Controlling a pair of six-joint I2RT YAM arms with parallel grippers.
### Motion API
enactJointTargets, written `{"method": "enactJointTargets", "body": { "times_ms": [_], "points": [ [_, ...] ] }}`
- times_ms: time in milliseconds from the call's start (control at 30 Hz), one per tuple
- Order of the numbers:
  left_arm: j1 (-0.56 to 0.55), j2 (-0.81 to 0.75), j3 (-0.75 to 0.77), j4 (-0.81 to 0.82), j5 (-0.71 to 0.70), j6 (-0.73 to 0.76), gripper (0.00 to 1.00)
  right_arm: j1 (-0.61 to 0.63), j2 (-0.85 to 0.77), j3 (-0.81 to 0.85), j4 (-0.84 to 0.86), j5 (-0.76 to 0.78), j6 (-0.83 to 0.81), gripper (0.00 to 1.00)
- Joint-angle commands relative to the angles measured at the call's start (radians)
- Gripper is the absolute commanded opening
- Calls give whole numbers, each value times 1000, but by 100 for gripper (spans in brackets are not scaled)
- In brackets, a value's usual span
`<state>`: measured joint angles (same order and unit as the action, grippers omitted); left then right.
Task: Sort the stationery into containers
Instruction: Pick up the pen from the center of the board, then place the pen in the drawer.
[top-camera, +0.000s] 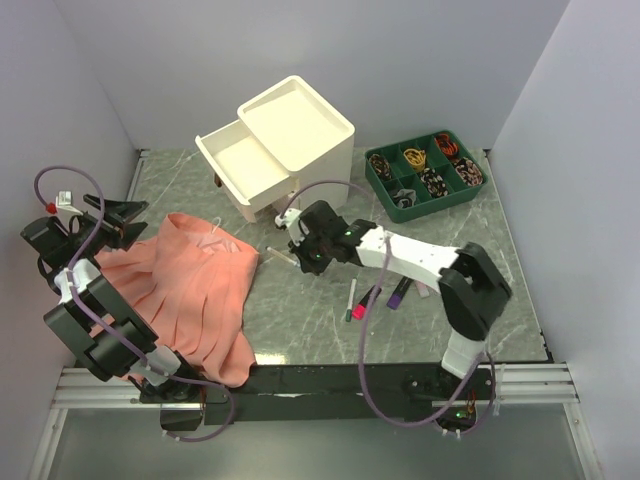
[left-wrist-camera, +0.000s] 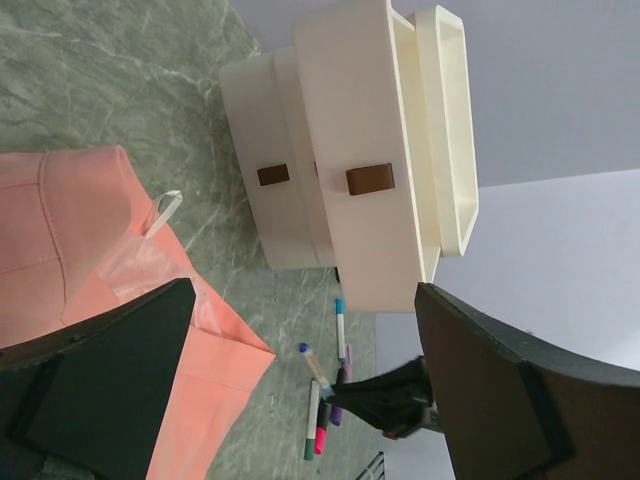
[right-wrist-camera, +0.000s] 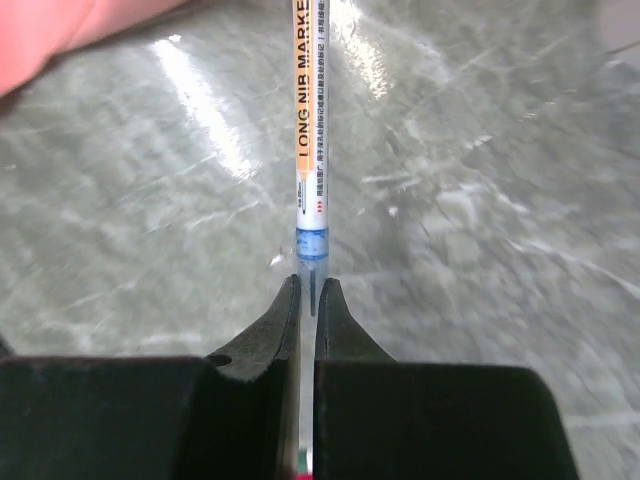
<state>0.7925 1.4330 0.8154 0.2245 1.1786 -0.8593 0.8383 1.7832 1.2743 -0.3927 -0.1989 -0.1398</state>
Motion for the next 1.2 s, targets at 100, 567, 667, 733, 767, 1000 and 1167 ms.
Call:
{"method": "enactJointTargets", "body": {
  "times_ms": [100, 567, 667, 733, 767, 1000, 1167],
  "points": [
    [5, -49, 59, -111, -71, 114, 99, 2, -220, -20, -28, -17, -72, 0],
    [-24, -132, 166, -376, -171, 361, 99, -13, 0, 675, -77, -73, 43, 0],
    [-30, -138, 188, -433, -180, 434, 99, -28, 157, 893, -127, -34, 103, 0],
    [-32, -115, 221, -508, -188, 500, 100, -36, 267, 1029, -156, -14, 132, 0],
    [-35, -102, 237, -537, -195, 519, 99, -39, 297, 1066, -163, -1, 138, 0],
    [-33, -45, 321, -685, -188, 608, 100, -71, 412, 1131, -144, 43, 243, 0],
    [-42, -138, 301, -648, -243, 560, 99, -87, 407, 1131, -124, 9, 264, 43]
  ]
}}
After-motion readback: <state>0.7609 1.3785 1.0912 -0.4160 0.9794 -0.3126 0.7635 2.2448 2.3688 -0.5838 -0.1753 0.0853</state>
